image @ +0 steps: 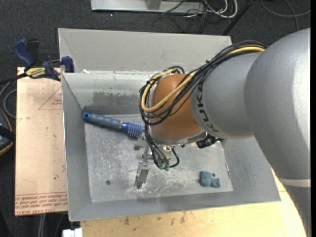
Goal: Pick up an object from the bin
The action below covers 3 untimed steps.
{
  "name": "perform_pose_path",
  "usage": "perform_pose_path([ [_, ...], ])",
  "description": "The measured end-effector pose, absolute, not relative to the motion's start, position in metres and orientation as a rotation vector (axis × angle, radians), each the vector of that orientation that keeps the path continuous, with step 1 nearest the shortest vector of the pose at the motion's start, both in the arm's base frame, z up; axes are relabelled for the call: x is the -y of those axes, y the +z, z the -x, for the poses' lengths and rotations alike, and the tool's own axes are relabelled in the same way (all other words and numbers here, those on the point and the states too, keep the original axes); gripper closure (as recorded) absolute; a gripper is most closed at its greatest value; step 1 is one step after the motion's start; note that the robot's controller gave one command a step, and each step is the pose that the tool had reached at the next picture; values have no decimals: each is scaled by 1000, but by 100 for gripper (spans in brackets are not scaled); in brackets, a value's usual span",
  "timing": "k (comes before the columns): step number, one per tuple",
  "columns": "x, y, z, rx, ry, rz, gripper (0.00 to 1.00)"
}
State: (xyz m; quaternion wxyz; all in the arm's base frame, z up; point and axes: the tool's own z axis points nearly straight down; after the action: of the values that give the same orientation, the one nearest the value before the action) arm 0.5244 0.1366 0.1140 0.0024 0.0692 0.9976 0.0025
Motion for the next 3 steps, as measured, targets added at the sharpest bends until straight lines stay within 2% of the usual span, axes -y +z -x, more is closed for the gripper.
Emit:
perform_pose_path([
  [1, -136, 208, -605, -3041, 5, -758, 0],
  [2, -141, 98, -606, -3110, -2, -467, 0],
  [3, -141, 100, -606, -3106, 0, -468, 100],
])
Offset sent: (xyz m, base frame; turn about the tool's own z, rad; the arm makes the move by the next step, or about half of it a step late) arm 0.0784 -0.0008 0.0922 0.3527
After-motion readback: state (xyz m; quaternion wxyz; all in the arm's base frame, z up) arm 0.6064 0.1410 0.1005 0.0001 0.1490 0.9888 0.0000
